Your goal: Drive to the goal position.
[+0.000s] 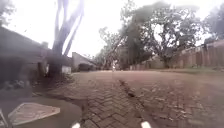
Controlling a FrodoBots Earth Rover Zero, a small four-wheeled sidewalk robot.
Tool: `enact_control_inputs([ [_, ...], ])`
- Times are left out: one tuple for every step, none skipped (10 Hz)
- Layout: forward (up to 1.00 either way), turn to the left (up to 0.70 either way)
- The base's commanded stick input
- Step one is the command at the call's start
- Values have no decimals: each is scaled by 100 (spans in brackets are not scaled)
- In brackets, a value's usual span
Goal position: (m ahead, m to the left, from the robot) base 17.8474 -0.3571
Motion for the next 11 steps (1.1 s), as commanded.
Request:
enact_control_inputs([
  [30,6],
  [30,3],
  [30,1],
  [30,5],
  [30,2],
  [30,0],
  [30,0],
  [30,0],
  [30,0],
  [30,0],
  [30,0],
])
